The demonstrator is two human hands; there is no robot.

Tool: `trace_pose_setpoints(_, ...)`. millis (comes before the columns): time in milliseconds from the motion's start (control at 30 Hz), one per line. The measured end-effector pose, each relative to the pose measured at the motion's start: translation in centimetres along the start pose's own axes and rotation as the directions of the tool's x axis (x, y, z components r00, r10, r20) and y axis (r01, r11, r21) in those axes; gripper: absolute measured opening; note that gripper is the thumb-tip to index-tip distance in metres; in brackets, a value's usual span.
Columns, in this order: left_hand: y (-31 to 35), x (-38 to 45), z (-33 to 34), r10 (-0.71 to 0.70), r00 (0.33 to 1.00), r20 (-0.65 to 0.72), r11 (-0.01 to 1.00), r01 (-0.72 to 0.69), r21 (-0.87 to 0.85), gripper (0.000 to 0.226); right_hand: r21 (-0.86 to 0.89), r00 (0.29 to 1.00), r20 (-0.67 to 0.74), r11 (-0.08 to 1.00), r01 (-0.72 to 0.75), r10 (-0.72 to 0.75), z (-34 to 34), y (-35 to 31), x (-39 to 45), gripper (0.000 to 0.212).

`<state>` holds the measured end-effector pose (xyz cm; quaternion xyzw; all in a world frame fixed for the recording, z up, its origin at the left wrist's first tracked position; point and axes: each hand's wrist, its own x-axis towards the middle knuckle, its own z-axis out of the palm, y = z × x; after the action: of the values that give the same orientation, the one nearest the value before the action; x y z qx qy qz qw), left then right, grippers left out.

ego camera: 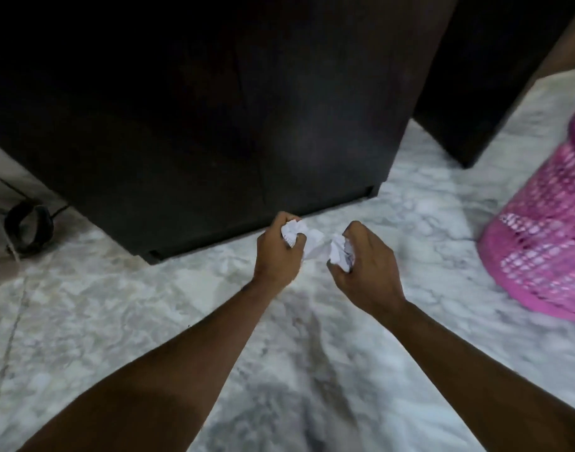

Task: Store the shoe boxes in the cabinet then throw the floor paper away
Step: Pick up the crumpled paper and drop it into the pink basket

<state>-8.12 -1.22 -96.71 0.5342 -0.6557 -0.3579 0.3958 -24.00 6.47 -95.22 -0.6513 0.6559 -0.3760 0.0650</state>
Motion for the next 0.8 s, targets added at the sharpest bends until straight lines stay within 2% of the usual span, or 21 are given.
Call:
trace_pose_setpoints(100, 7.6, 2.0, 4.7, 0.138, 0.989, 0.06, 0.989, -0.135, -0.063, 0.008, -0.072, 0.985, -0.169, 0.997, -0.039, 0.027, -8.4, 1.5, 2.4, 0.027)
trace_pose_setpoints(233, 18.1, 4.0, 11.4, 0.271, 0.943, 0.193, 0.955, -0.239, -0.173, 0.008, -0.077, 0.922, -0.343, 0.973, -0.218, 0.179, -19.0, 5.2, 4.5, 0.027)
trace_pose_setpoints(367, 28.4, 5.0, 19.1, 0.416, 0.885, 0.208, 0.897, -0.361, -0.255, 0.018, -0.06, 0.794, -0.539, 0.927, -0.371, 0.283, -29.2, 10.1, 5.5, 0.028)
trace_pose_setpoints(467, 34.1, 4.5, 25.1, 0.514, 0.83, 0.216, 0.851, -0.462, -0.25, 0.016, -0.021, 0.697, -0.602, 0.865, -0.501, 0.389, -34.5, 14.1, 5.4, 0.031)
trace_pose_setpoints(567, 36.6, 3.4, 30.5, 0.519, 0.786, 0.336, 0.854, -0.462, -0.24, 0.023, 0.038, 0.62, -0.57, 0.771, -0.636, 0.54, -36.4, 17.7, 4.3, 0.042)
trace_pose_setpoints(600, 36.6, 3.4, 32.1, 0.473, 0.773, 0.423, 0.881, -0.428, -0.202, 0.033, 0.049, 0.611, -0.523, 0.737, -0.674, 0.594, -36.4, 19.0, 3.9, 0.05)
trace_pose_setpoints(667, 35.9, 3.4, 35.1, 0.294, 0.739, 0.606, 0.935, -0.353, -0.023, 0.067, 0.037, 0.601, -0.373, 0.658, -0.752, 0.707, -36.8, 21.4, 3.2, 0.075)
trace_pose_setpoints(733, 35.0, 4.0, 36.2, 0.137, 0.737, 0.662, 0.93, -0.326, 0.171, 0.096, -0.032, 0.598, -0.237, 0.609, -0.792, 0.765, -37.1, 22.3, 3.6, 0.096)
trace_pose_setpoints(800, 34.9, 4.3, 36.5, 0.11, 0.745, 0.657, 0.901, -0.354, 0.25, 0.104, -0.073, 0.589, -0.18, 0.586, -0.807, 0.788, -37.8, 22.5, 3.9, 0.093)
